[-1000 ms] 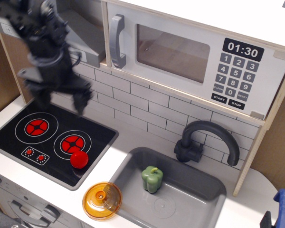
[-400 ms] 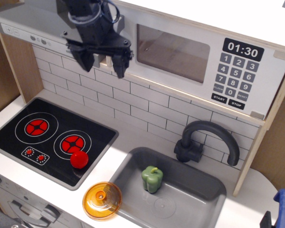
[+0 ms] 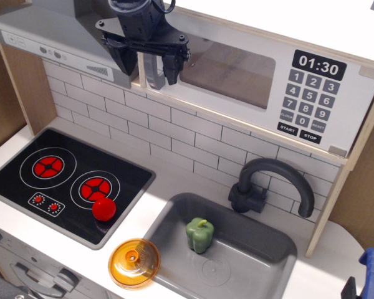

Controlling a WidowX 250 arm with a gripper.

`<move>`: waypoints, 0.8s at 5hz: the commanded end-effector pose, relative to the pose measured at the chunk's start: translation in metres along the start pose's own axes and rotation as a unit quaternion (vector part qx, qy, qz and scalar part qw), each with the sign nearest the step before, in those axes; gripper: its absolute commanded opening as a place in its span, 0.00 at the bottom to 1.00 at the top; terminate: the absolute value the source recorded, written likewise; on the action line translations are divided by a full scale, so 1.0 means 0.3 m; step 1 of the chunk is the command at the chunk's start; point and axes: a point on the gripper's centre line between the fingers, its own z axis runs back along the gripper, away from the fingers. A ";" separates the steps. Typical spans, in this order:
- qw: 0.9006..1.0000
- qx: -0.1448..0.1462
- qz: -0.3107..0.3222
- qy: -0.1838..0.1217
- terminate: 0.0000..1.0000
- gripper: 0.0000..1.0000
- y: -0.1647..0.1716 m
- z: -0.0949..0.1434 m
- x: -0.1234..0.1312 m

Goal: Open microwave

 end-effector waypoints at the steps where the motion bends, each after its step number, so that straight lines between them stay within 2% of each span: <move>1: 0.999 0.022 0.007 -0.040 0.00 1.00 0.015 0.018 0.086; 2: 0.999 0.014 -0.015 -0.035 0.00 0.00 0.014 0.015 0.084; 4: 0.996 0.008 -0.077 -0.050 0.00 0.00 0.022 0.023 0.063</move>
